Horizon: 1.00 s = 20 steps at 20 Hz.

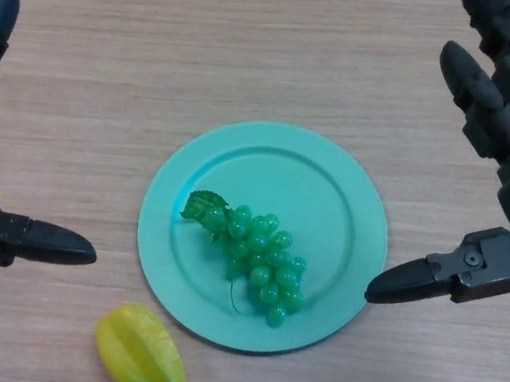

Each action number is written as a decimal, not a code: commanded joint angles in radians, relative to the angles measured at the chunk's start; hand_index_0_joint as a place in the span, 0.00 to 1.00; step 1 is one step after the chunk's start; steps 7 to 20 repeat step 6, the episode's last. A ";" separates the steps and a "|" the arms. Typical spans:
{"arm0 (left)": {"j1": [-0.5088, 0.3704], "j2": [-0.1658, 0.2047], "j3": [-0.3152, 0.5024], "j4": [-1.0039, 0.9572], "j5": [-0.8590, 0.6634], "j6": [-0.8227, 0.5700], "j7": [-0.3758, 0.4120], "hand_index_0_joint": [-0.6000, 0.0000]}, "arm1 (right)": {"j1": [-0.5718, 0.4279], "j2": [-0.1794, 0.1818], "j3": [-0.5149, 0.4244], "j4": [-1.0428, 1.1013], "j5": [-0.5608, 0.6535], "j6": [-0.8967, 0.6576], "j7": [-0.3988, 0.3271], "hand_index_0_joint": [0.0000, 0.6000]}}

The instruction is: Pick up the green grapes and place it on the plate

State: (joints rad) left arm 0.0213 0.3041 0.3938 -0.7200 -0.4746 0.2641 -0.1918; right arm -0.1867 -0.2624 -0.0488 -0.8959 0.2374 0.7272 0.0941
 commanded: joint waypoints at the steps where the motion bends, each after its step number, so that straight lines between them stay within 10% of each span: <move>1: -0.034 0.043 0.046 -0.057 0.026 -0.023 0.007 1.00 | -0.034 -0.036 -0.040 -0.031 -0.019 -0.161 -0.007 0.00; 20: -0.044 0.040 0.031 -0.075 0.060 0.004 0.002 1.00 | -0.017 -0.029 -0.066 -0.027 -0.049 -0.192 0.027 0.00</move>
